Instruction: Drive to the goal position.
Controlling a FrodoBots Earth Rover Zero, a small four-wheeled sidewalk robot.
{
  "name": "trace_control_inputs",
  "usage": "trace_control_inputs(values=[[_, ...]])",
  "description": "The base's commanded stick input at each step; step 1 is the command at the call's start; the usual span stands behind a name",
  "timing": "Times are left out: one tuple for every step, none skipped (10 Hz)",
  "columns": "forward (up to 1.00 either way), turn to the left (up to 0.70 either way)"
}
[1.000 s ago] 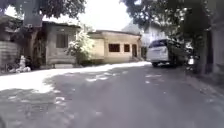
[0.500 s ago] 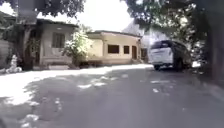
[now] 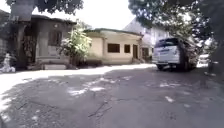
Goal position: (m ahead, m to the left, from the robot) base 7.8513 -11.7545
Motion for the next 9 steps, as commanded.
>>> trace_control_inputs(values=[[0.00, 0.00], [0.00, 0.00], [0.01, 0.00], [0.05, 0.00], [0.20, 0.00], [1.00, 0.00], [1.00, 0.00], [1.00, 0.00], [1.00, 0.00]])
